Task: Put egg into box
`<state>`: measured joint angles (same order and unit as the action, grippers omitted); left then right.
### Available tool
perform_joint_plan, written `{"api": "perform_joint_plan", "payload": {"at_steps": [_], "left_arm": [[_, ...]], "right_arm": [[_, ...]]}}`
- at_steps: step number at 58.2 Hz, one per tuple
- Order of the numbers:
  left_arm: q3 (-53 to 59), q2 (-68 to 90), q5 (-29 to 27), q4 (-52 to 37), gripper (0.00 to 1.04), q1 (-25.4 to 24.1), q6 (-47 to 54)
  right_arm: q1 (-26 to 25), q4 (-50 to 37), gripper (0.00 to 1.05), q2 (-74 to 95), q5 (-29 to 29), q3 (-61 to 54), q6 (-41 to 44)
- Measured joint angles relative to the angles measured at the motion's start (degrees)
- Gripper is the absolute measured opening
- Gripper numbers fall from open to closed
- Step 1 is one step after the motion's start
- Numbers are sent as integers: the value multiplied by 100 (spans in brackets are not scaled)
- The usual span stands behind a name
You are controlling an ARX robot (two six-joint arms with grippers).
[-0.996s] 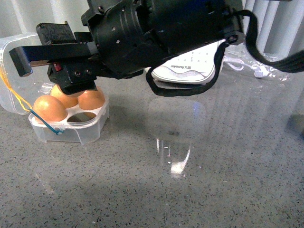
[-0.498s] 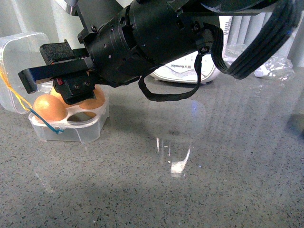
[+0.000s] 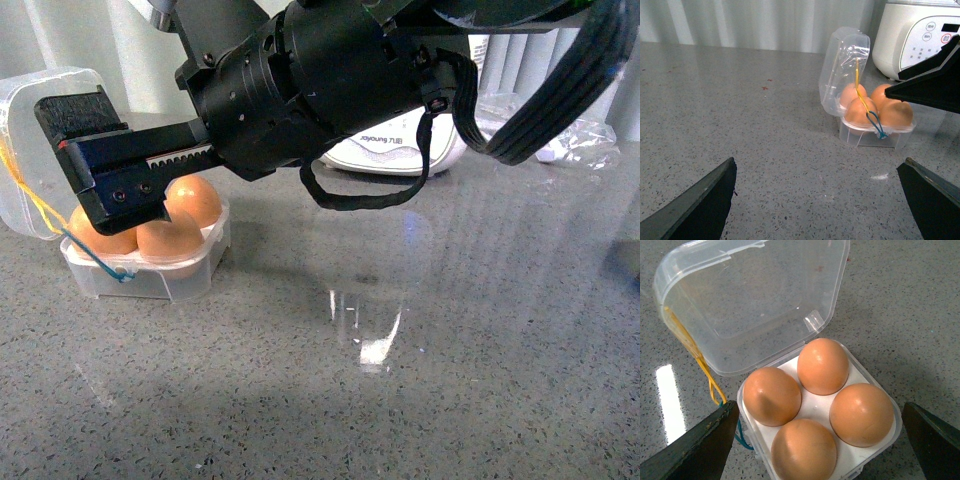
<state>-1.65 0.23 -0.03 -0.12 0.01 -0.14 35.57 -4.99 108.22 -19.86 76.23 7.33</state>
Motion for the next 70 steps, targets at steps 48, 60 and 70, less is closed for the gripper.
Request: {"api": "perform_joint_plan", "payload": {"at_steps": [48,60,70], "left_arm": [[0,0,0,0,98,0,0],[0,0,0,0,98,0,0],[0,0,0,0,98,0,0]], "right_arm": [[-2828,-1775,98,-5335,2085,-4638,-212],[-3521,-1473,98,-6706,2238,-5462,136],[-3556,-761,70,-7906,1976,-6067,-472]]}}
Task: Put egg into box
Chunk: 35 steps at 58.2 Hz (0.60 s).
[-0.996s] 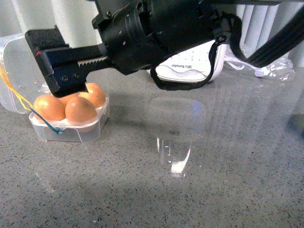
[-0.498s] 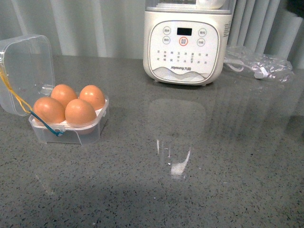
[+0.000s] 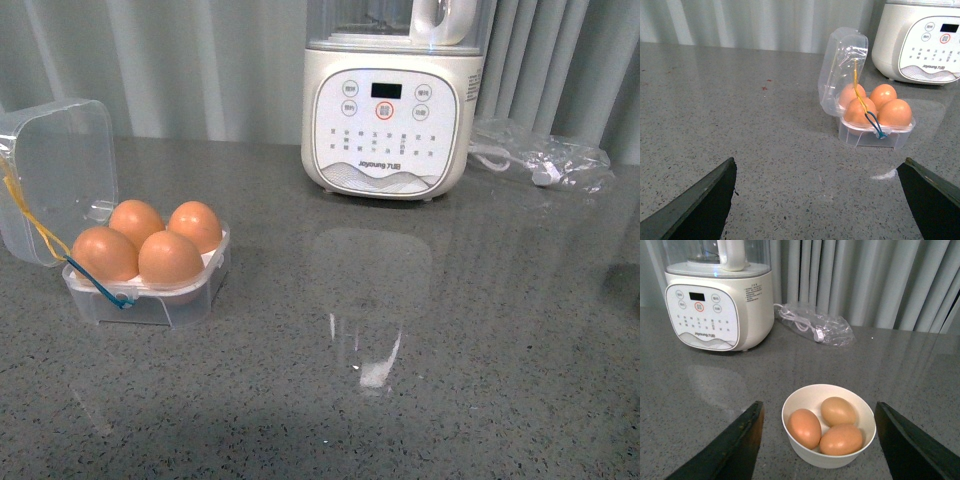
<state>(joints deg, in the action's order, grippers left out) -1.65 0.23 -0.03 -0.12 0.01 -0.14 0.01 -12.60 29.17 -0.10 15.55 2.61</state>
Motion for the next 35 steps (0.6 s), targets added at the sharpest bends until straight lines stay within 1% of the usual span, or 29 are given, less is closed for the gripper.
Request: {"api": "perform_joint_plan", "payload": {"at_steps": [1,4,6,11,13,18,22,24,35], "left_arm": [[0,0,0,0,98,0,0],[0,0,0,0,98,0,0],[0,0,0,0,98,0,0],[0,0,0,0,98,0,0],[0,0,0,0,98,0,0],[0,0,0,0,98,0,0],[0,0,0,0,98,0,0],[0,0,0,0,98,0,0],[0,0,0,0,98,0,0]], "right_arm": [[-2,2,65,-142,0,-109,-48],[-2,-4,57,-280,2,-214,-98],[-2,-13,50,-382,4,-302,-133],[-2,-24,38,-509,4,-455,-164],[-2,-26,31,-570,4,-544,-179],[-2,-26,18,-691,2,-686,-188],[-2,-26,6,-826,4,-791,-197],[-2,-24,3,-881,4,-835,-190],[-2,44,3,-1167,2,-1045,-201]]}}
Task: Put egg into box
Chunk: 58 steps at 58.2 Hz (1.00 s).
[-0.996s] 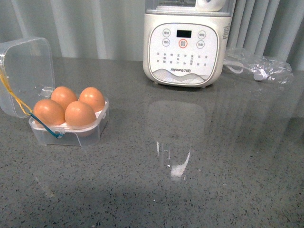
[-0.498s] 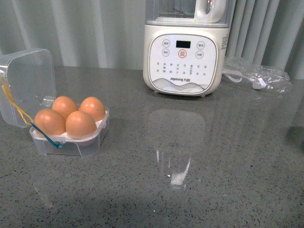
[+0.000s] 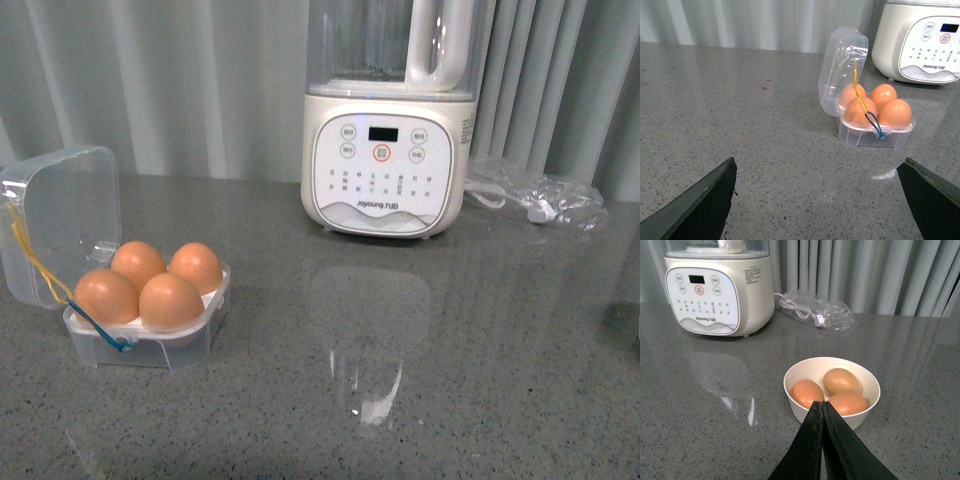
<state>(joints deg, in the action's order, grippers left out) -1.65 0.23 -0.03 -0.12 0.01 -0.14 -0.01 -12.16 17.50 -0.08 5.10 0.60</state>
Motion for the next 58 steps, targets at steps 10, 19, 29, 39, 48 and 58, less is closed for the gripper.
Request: {"api": "perform_joint_plan", "payload": {"at_steps": [10,19,29,39,48,58], "left_arm": [[0,0,0,0,98,0,0],[0,0,0,0,98,0,0],[0,0,0,0,98,0,0],[0,0,0,4,98,0,0],[0,-2,0,9,98,0,0],[0,-2,0,9,98,0,0]], "right_arm": [[0,127,3,-299,2,-157,0],[0,260,3,-529,0,-254,0],[0,1134,3,-1475,-2,-483,2],[0,1213,3,-1720,2,-481,0],[0,1213,3,-1725,0,-481,0],[0,1213,21,-1725,0,-481,2]]}}
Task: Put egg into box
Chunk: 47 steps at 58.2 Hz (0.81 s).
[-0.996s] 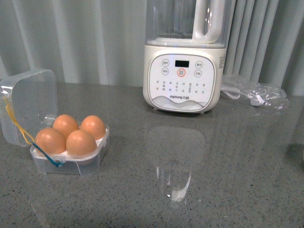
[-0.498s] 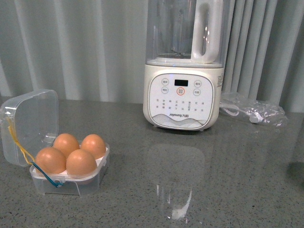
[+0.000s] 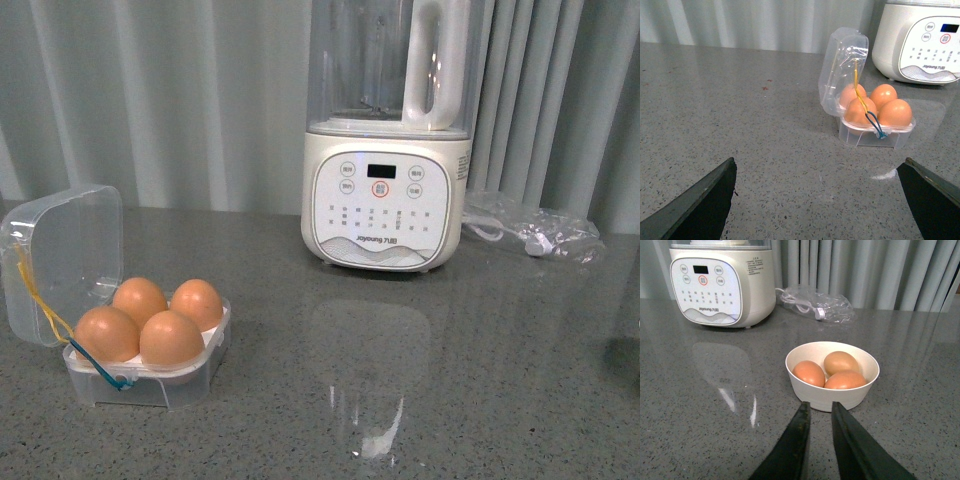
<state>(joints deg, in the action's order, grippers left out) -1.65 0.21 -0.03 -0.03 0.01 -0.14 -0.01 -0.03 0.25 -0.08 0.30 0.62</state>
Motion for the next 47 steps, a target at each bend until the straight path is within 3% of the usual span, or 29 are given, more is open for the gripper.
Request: {"api": "perform_joint_plan", "payload": {"at_steps": [26,35,41,47], "left_arm": [[0,0,0,0,98,0,0],[0,0,0,0,98,0,0],[-669,1169,-1858,1821,98,568,-472],[-782,1626,-1939,1700,98,621,-525]], "right_arm": [[0,0,99,0,2,0,-7],[0,0,98,0,0,0,-9],[0,0,98,-2,2,0,-9],[0,0,98,0,0,0,-9]]}}
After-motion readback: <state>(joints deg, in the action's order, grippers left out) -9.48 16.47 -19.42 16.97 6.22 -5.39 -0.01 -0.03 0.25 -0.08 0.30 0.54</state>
